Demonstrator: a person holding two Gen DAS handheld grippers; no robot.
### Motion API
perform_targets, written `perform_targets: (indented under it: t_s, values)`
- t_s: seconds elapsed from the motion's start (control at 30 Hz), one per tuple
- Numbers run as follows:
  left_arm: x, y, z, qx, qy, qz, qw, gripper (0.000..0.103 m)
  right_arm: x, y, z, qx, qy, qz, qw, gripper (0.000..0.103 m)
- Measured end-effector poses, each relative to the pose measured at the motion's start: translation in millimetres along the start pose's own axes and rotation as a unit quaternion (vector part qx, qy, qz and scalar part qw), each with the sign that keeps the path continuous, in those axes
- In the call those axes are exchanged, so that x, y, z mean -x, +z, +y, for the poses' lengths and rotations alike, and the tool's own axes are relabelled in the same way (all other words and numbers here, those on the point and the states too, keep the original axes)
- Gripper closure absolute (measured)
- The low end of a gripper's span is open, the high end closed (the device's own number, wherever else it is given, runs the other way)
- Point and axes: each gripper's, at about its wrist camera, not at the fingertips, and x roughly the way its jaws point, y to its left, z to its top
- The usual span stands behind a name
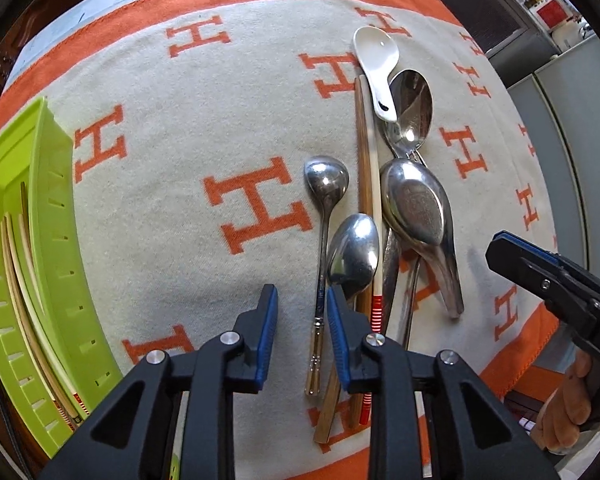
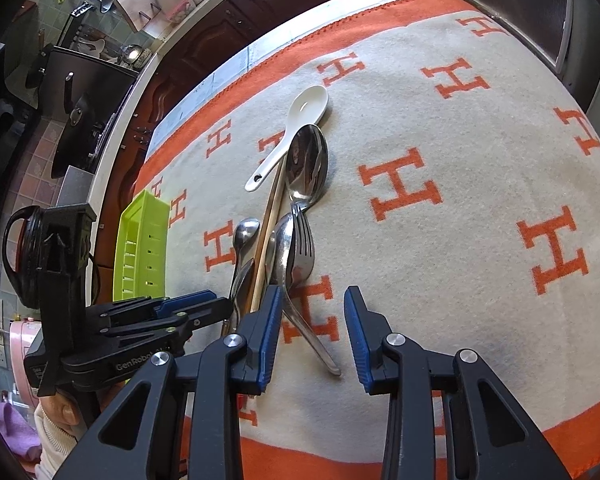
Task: Organize utensils
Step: 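Grasp the small metal spoon by its handle with the left tool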
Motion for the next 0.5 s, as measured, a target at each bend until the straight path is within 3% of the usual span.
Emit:
perform_targets:
  t_s: [0.27, 0.33, 0.4, 0.5]
  values:
    - [-5, 8, -28, -0.041, 0.071, -0.01, 0.9966, 0.076, 1, -2, 0, -0.002, 0.003, 0.001, 1.0, 0.07]
    - [-5, 9, -31, -0.042, 0.076, -0.015, 0.9961, 0.089, 1, -3, 1, 0.0, 0.002, 0.001, 1.0, 0.07]
    - [-5, 9, -27, -0.032, 0.066, -0.015, 0.9972, 0.099, 2, -4, 0, -0.002, 0.002, 0.0, 1.0, 0.07]
    - [-1, 6, -12, 0.003, 0.029, -0.019, 0.9994, 0.101, 3, -4, -3, -0.005, 0.002, 0.0, 1.0, 0.07]
